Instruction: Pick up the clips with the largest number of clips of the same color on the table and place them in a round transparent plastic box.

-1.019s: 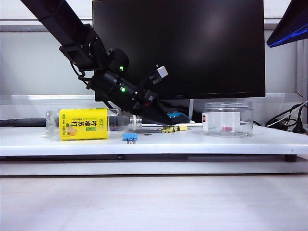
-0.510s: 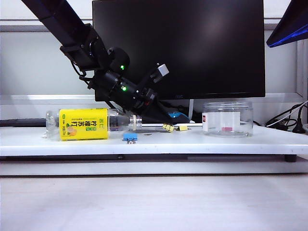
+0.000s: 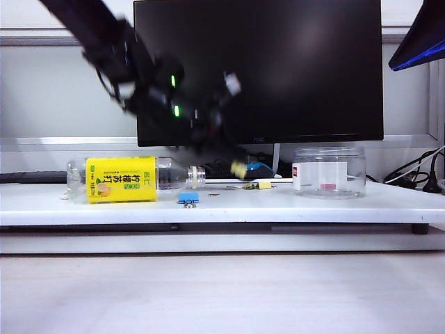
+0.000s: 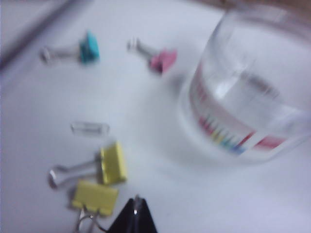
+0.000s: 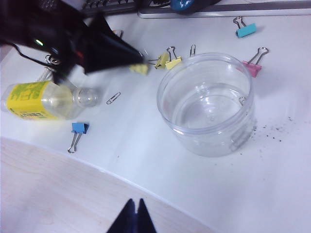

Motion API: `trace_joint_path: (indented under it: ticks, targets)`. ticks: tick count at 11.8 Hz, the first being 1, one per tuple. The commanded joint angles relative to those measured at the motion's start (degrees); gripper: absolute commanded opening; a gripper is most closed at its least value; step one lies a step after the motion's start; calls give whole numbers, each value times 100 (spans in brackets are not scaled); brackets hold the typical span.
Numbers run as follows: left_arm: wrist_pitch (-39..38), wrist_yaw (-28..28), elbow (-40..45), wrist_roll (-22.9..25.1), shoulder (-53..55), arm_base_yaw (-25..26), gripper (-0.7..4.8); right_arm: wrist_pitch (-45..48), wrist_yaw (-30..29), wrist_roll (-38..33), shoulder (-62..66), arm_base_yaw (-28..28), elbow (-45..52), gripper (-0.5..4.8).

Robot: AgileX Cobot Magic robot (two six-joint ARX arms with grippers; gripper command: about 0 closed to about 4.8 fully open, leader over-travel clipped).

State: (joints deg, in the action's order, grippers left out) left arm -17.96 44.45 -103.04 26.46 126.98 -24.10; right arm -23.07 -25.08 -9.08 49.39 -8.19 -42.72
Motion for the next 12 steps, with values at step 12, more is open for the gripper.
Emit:
trace_joint_path:
  ticks: [12]
  targets:
    - [997,-227,-101,-168,-225,-1303,0,-243,-57,164,-310,0,-48,13]
